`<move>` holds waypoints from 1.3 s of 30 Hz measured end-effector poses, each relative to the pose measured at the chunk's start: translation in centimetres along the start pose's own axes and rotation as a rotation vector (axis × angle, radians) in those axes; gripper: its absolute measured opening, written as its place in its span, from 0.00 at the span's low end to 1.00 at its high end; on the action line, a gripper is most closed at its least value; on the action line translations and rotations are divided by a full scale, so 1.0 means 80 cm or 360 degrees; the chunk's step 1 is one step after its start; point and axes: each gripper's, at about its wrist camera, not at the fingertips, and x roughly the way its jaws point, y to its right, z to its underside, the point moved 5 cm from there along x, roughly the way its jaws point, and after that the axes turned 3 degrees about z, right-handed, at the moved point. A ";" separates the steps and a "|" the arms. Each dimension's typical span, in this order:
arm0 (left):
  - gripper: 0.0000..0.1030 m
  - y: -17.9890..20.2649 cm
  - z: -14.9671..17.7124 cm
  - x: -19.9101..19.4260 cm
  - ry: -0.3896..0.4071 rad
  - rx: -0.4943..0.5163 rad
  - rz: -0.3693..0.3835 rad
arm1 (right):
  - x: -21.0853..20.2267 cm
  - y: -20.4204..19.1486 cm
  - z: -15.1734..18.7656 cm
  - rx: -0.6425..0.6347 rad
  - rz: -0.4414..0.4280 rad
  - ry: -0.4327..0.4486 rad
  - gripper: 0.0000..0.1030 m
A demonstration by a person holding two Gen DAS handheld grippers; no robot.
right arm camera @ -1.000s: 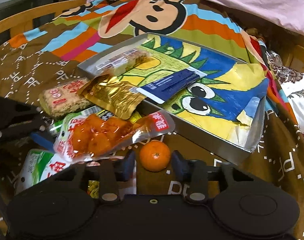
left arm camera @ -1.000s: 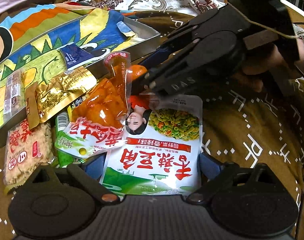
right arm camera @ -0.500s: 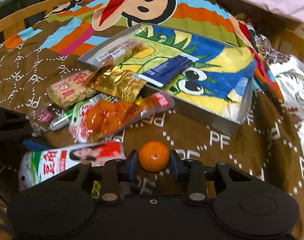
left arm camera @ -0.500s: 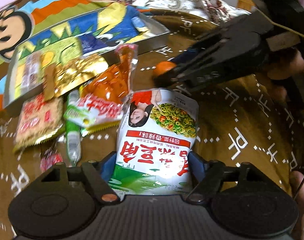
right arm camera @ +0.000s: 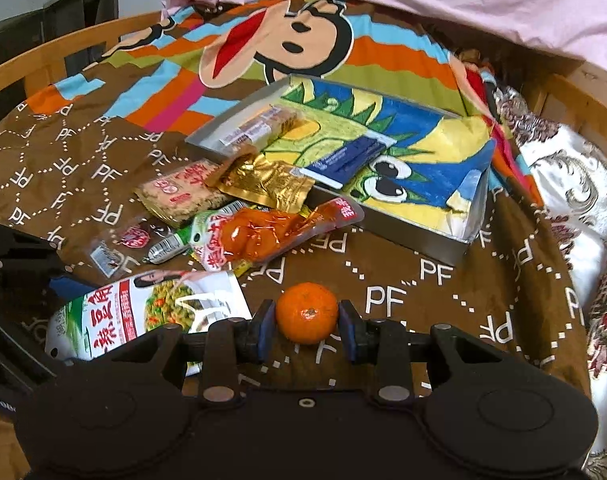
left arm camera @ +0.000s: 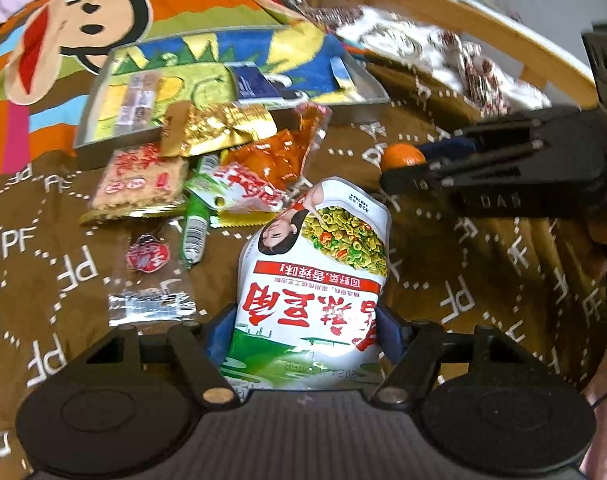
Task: Organize snacks
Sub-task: 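Carry the pea bag and mandarin over the tray with both tools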
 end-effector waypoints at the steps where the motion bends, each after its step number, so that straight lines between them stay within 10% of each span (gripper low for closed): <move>1: 0.72 0.000 0.000 -0.006 0.0038 -0.0015 -0.0007 | -0.005 -0.001 -0.001 0.0006 0.0003 0.0023 0.35; 21: 0.72 -0.045 -0.056 -0.054 0.0611 -0.0338 -0.0086 | -0.047 -0.011 -0.027 0.0032 0.0105 0.0445 0.35; 39: 0.72 -0.102 -0.155 -0.006 0.0949 -0.0511 -0.0180 | 0.016 0.013 -0.072 0.0232 0.0406 0.0661 0.35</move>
